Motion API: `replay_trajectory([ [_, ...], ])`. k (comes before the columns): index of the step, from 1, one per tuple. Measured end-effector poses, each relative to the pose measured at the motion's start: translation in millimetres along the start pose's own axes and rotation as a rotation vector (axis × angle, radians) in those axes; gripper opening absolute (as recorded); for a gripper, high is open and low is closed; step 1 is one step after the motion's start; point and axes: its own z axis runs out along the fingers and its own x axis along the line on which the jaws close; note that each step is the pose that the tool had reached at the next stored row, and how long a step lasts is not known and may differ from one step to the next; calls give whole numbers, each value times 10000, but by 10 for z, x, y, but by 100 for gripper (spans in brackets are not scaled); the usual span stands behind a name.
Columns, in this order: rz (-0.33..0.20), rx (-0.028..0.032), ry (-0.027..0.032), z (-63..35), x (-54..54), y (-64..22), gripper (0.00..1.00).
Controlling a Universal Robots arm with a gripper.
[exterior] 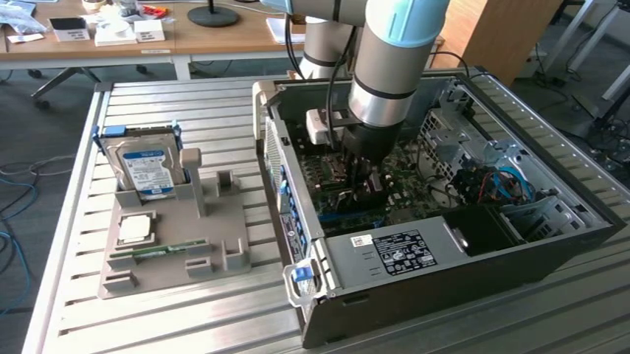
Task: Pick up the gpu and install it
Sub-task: 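Insert the gpu into the slot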
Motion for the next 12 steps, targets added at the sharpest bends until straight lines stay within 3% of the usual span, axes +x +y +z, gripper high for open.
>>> replay_trajectory([
  [4, 0, -1, 7, -1, 1, 0, 38],
  [7, 0, -1, 4, -2, 1, 0, 27],
  [12, 0, 1, 2, 6, 1, 0, 27],
])
